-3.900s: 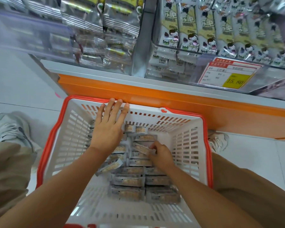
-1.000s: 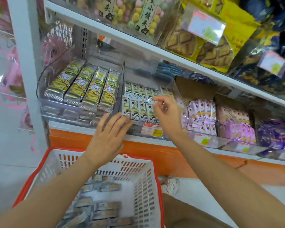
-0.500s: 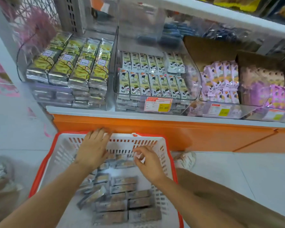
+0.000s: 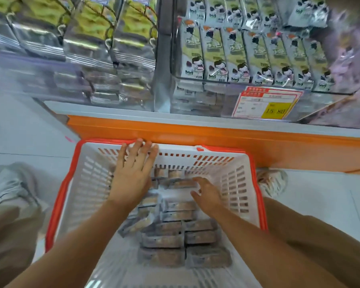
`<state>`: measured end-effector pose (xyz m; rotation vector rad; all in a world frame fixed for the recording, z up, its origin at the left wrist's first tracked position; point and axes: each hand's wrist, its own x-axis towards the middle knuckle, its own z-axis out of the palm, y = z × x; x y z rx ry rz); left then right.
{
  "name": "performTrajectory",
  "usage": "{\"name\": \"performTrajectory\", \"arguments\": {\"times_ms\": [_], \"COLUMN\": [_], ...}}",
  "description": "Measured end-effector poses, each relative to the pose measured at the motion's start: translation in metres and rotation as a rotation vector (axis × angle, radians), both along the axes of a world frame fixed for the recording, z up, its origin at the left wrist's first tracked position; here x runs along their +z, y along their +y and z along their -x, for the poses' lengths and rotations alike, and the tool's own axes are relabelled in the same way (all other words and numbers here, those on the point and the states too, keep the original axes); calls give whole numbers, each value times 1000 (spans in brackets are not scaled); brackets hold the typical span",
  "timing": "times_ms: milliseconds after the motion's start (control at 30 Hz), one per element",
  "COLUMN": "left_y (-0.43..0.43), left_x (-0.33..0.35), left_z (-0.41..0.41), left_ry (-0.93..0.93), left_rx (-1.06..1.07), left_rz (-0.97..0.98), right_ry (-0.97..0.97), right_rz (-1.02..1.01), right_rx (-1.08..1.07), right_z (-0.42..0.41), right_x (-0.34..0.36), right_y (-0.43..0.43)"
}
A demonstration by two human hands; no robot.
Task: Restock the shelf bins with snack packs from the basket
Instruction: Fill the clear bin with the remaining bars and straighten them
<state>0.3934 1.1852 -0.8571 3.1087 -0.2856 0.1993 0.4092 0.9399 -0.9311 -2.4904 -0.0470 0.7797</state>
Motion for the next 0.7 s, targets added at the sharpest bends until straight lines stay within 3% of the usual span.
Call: {"name": "performTrajectory", "arguments": {"times_ms": [233,467,700], "left_y": [2,0,-1], "left_x": [-11,-10,-2], "left_z": [-2,-2,-1], "left_ry": [-89,-97,-39], "left_rx": [-25,-13,-12], "left_rz": [5,22,4], "right_ry": [2,-165,-119], "right_rz": [113,275,207], "right_rx": [29,82,35], "right_z": [-3,2,7], "right_x": [-31,-40,-24], "right_y": [6,16,17]}}
